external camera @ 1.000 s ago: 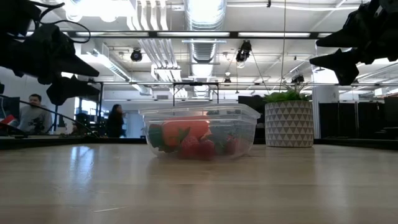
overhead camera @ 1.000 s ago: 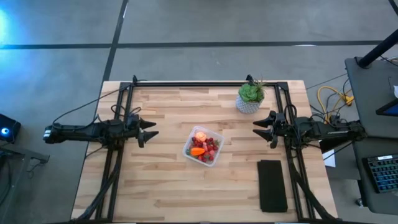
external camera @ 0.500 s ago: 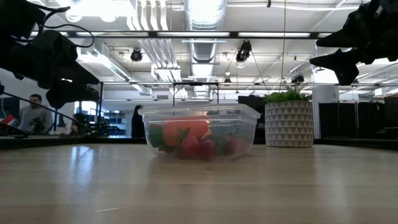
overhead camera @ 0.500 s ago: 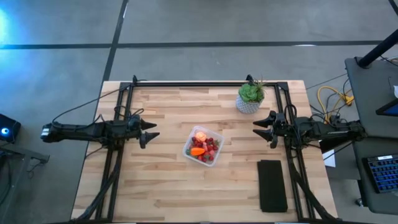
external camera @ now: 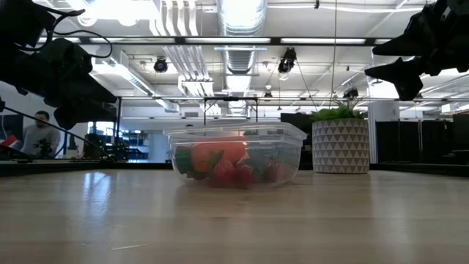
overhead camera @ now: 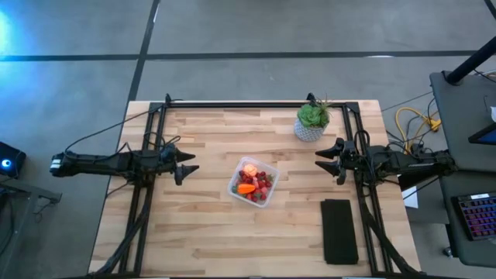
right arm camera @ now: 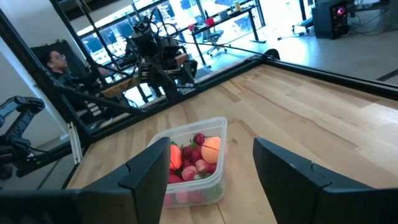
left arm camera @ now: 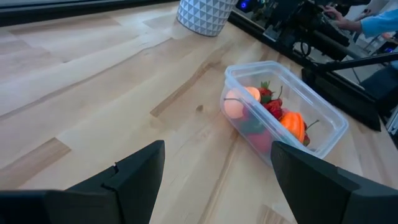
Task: Pick and placing Produce into tupperware
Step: Return to Home Position
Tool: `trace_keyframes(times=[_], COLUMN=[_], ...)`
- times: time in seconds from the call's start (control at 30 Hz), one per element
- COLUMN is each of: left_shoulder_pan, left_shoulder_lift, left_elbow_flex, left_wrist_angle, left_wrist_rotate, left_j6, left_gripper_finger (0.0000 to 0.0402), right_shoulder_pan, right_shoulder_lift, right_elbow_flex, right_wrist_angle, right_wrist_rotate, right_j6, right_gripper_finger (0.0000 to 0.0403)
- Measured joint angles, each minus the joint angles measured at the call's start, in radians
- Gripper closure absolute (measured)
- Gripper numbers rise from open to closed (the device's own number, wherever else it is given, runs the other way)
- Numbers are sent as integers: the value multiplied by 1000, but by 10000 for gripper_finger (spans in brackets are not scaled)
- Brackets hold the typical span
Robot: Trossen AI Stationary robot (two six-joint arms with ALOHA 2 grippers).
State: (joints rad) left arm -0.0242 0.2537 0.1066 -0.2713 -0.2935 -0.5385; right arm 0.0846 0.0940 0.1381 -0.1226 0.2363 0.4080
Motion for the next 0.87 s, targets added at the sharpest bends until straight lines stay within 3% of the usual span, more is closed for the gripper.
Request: trace_keyframes(times=[0.87], left_shoulder_pan=[0], left_shoulder_lift=[1], left_elbow_flex=[0], left_wrist_angle=[1], left_wrist_rotate=[0], left_j6=[0], left_gripper_finger=[123], right_shoulder_pan=[0], right_shoulder_lift=[0], right_elbow_flex=[0], right_wrist_angle=[0], right_wrist_rotate=[0], right_j6=[0], right_gripper_finger=[181])
